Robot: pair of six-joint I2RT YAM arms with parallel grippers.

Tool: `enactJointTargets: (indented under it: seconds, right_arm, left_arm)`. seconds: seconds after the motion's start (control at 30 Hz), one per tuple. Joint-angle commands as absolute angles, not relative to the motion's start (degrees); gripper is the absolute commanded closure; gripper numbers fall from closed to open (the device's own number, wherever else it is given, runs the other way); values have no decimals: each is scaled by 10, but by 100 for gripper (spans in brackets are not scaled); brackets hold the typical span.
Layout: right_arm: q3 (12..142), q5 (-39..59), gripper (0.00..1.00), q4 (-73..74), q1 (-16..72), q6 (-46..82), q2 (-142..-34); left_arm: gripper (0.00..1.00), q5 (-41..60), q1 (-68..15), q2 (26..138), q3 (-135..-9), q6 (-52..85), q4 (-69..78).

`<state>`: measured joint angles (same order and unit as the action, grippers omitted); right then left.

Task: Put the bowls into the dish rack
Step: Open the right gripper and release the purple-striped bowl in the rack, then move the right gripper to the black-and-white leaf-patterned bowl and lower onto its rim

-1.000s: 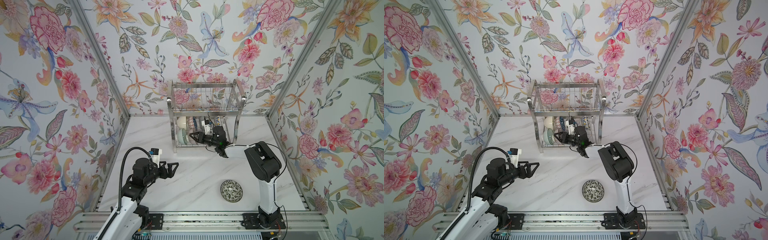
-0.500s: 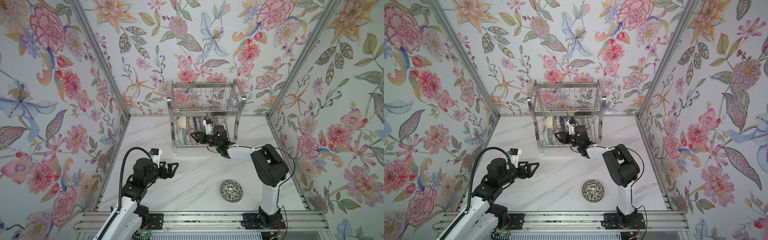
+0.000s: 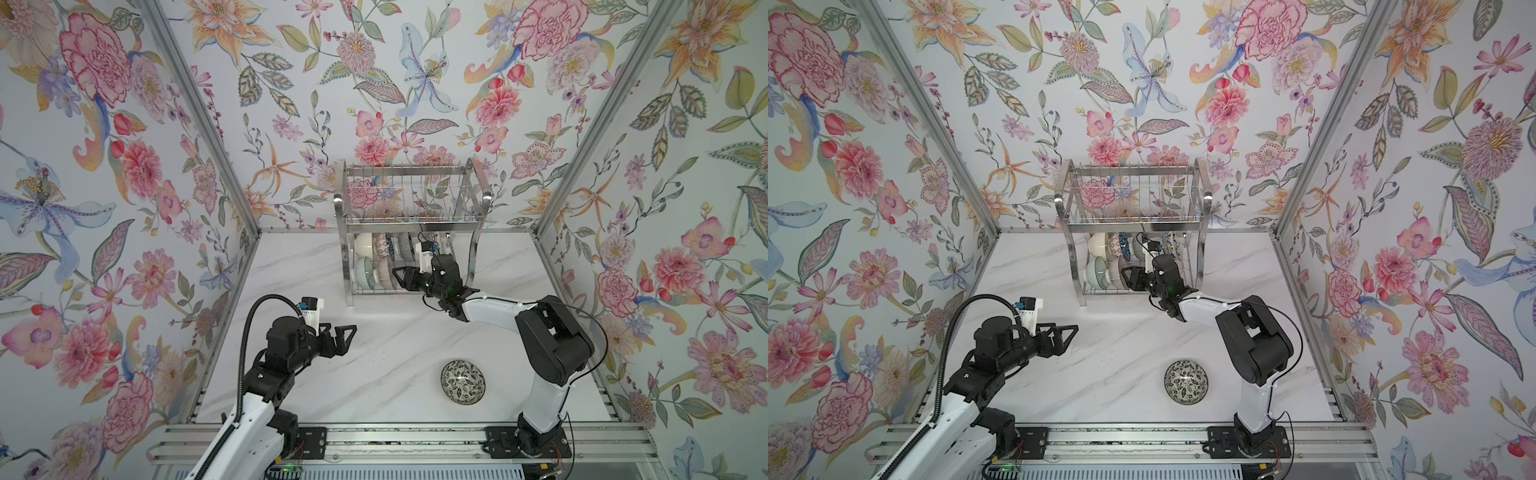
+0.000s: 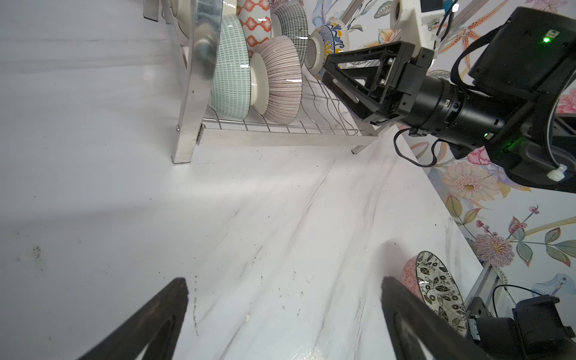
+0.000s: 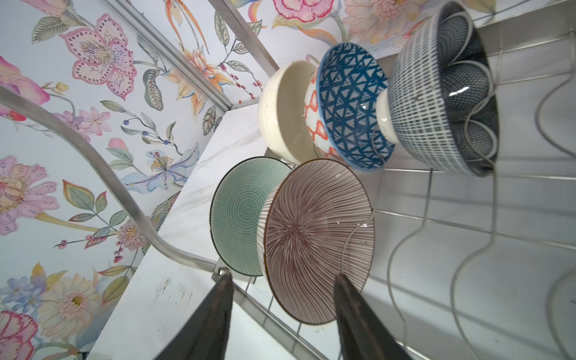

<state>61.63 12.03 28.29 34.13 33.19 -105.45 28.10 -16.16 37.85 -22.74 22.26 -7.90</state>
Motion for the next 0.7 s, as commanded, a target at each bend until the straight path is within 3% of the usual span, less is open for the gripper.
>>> enactJointTargets:
  seconds: [0.0,0.4,0.67]
  right_arm:
    - [600,80,47,252,351,297,-1023]
    - [560,-1,46,101,388,221,-924]
    - [539,-116,46,-52,436,209,-843]
  left_arm:
    - [1,274,-167,378,-234,213,-89]
    - [1,270,-168,385,-238,214,-97]
    - [1,275,-170,386,-240,214,-96]
